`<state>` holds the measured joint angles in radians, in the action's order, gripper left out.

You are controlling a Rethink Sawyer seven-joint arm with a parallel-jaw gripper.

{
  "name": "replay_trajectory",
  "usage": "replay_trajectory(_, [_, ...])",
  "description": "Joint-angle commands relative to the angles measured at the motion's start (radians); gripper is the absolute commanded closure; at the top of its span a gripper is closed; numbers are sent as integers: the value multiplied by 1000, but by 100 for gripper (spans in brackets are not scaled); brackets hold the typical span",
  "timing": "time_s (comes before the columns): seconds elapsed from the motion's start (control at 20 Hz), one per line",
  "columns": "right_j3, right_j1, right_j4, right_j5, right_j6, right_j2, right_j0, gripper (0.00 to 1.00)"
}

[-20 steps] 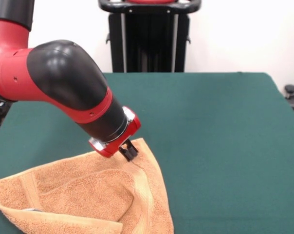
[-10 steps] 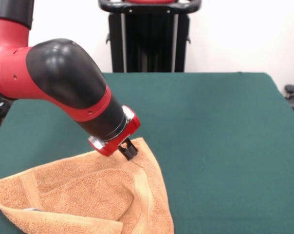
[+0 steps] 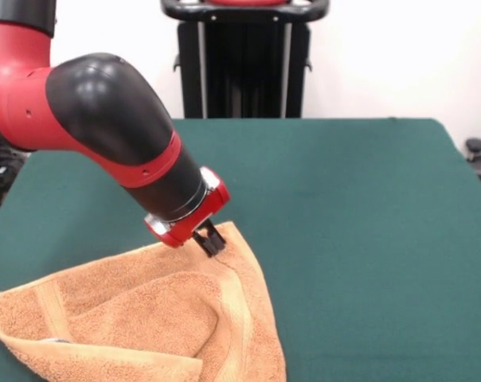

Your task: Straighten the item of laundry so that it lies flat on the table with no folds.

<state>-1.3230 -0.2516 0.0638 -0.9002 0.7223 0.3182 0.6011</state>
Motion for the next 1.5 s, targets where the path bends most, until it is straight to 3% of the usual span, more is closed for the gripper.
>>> replay_trajectory(0.05, [-266, 95, 15, 46, 178, 8, -16, 100])
replay_trajectory(1.5, [-411, 55, -23, 133, 153, 58, 22, 100])
